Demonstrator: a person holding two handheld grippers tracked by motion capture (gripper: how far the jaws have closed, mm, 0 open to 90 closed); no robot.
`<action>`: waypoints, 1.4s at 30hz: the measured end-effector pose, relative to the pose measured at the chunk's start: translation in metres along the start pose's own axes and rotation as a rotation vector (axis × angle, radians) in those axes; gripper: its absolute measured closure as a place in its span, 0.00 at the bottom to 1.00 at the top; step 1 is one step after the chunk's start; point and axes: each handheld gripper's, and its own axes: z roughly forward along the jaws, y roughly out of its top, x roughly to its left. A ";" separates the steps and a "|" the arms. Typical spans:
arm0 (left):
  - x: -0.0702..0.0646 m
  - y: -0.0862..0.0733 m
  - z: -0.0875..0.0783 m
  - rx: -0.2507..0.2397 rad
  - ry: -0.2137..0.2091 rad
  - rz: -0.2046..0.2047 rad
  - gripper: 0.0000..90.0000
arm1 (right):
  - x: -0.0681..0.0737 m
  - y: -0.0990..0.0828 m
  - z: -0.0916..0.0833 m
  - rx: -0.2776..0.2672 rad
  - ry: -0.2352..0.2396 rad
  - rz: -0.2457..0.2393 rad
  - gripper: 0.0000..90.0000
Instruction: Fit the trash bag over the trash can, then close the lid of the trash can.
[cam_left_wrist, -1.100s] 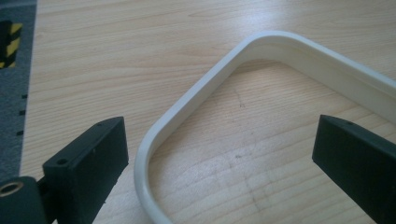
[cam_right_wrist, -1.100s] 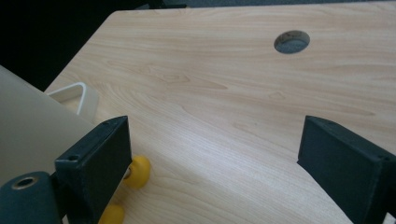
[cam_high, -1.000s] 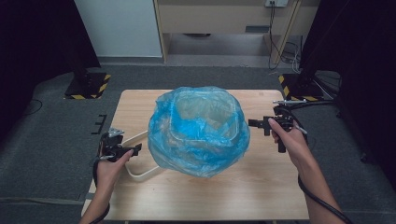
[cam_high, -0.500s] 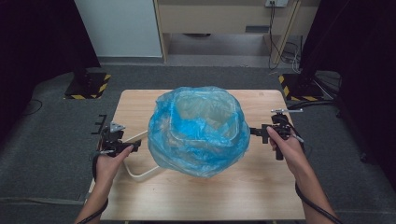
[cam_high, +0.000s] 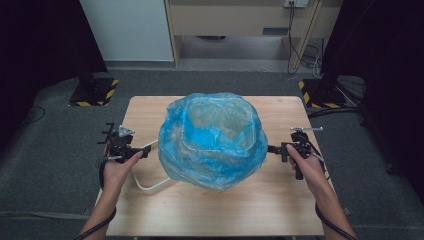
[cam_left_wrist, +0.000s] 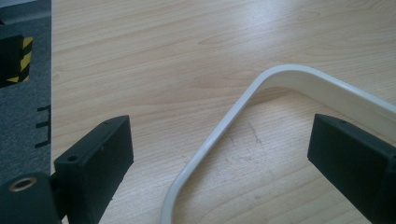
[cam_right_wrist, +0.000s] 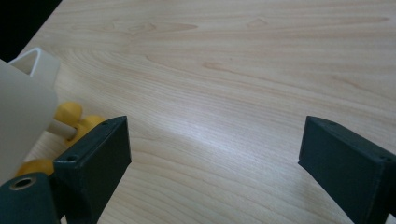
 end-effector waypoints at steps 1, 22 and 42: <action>0.001 0.000 0.000 -0.001 0.002 -0.002 0.07 | -0.002 -0.002 0.000 0.001 -0.002 0.000 0.10; 0.023 -0.003 0.008 0.029 0.031 0.014 0.14 | -0.023 -0.038 0.012 -0.005 -0.055 -0.004 0.10; 0.031 -0.030 0.019 0.060 -0.023 0.026 0.46 | -0.024 -0.048 0.015 -0.097 -0.059 -0.048 0.09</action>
